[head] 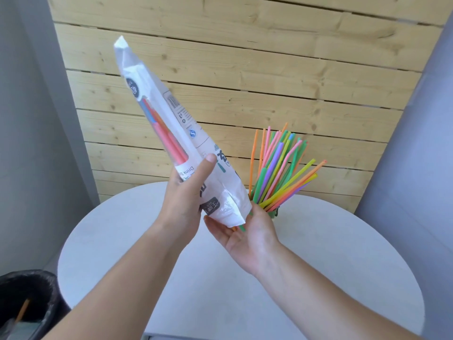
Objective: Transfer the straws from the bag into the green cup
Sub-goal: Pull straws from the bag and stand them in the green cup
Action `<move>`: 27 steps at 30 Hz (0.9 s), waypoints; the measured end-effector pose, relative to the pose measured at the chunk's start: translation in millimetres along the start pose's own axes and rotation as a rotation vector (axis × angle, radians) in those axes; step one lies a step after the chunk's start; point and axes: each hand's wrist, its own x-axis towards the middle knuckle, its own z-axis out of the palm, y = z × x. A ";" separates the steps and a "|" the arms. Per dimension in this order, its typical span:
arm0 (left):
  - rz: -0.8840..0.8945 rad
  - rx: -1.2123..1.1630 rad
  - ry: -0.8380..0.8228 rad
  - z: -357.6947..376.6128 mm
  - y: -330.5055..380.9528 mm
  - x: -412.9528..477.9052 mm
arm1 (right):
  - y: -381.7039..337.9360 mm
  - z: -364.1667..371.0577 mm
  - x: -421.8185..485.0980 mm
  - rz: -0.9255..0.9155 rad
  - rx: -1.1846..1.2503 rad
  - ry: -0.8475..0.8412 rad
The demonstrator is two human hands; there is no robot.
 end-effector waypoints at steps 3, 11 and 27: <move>-0.045 -0.037 0.013 3.0 2.0 -1.1 | -1.3 -0.4 1.0 -0.014 -0.014 0.009; -0.120 -0.052 -0.061 5.3 9.9 -3.1 | -1.7 -3.9 1.9 0.030 -0.176 0.067; -0.129 -0.196 -0.056 8.1 0.1 0.0 | -6.9 -4.2 0.6 0.082 -0.363 0.024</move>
